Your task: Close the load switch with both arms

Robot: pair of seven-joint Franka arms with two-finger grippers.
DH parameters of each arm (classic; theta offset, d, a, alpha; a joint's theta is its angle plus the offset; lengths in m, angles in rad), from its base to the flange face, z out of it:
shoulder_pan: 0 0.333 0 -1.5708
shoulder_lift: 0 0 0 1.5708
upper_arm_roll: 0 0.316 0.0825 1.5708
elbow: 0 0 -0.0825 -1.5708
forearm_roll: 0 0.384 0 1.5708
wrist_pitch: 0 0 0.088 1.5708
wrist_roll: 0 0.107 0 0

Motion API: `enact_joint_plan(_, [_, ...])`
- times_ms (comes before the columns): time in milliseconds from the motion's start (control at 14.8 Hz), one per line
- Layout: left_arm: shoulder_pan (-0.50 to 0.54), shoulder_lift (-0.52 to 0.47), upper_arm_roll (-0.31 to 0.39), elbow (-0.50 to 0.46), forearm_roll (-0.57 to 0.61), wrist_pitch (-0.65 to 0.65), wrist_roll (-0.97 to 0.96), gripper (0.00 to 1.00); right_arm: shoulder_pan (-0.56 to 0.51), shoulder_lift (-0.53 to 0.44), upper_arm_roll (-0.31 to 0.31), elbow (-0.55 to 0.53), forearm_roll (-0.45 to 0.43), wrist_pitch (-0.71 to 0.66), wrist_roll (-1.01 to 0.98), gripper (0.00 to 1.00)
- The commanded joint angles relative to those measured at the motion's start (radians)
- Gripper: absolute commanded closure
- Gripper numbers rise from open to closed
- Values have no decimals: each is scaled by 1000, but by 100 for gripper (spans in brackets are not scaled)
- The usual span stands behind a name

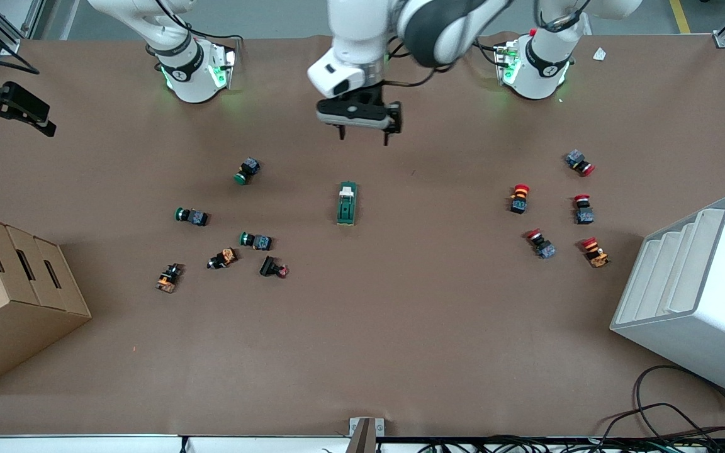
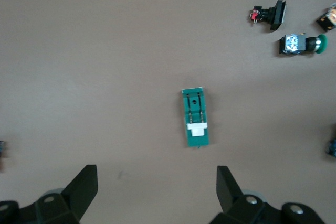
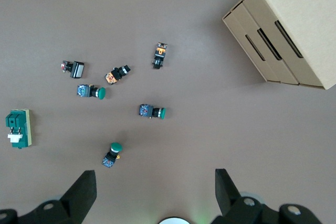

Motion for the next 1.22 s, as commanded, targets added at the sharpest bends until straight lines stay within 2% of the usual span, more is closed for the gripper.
enact_joint_plan(0, [-109, 131, 2, 25, 171, 49, -247, 0, -10, -12, -2, 9, 11, -4, 4, 0])
enact_joint_plan(135, [-156, 206, 2, 23, 324, 52, -434, 0, -14, 7, -3, 7, 9, -4, 12, 0])
enact_joint_plan(339, [-216, 302, 2, 17, 516, 52, -601, 0, -18, 76, -5, 6, 4, -1, 3, 0])
enact_joint_plan(406, [-229, 334, 2, 2, 614, 52, -670, 0, -22, 104, -5, 9, 9, 2, 0, 0])
enact_joint_plan(609, [-230, 372, 2, -79, 847, 81, -882, 0, -25, 198, -3, 9, 9, -1, -2, 0])
enact_joint_plan(745, [-235, 375, 2, -129, 952, 86, -954, 0, -4, 193, 1, -8, 14, -12, 27, 0])
enact_joint_plan(1016, [-238, 403, 4, -175, 1116, 86, -1154, 0, 59, 187, 3, -56, 127, -1, 352, 0])
enact_joint_plan(1151, [-243, 417, 5, -189, 1177, 75, -1224, 0, 114, 184, 4, -85, 141, 42, 462, 0])
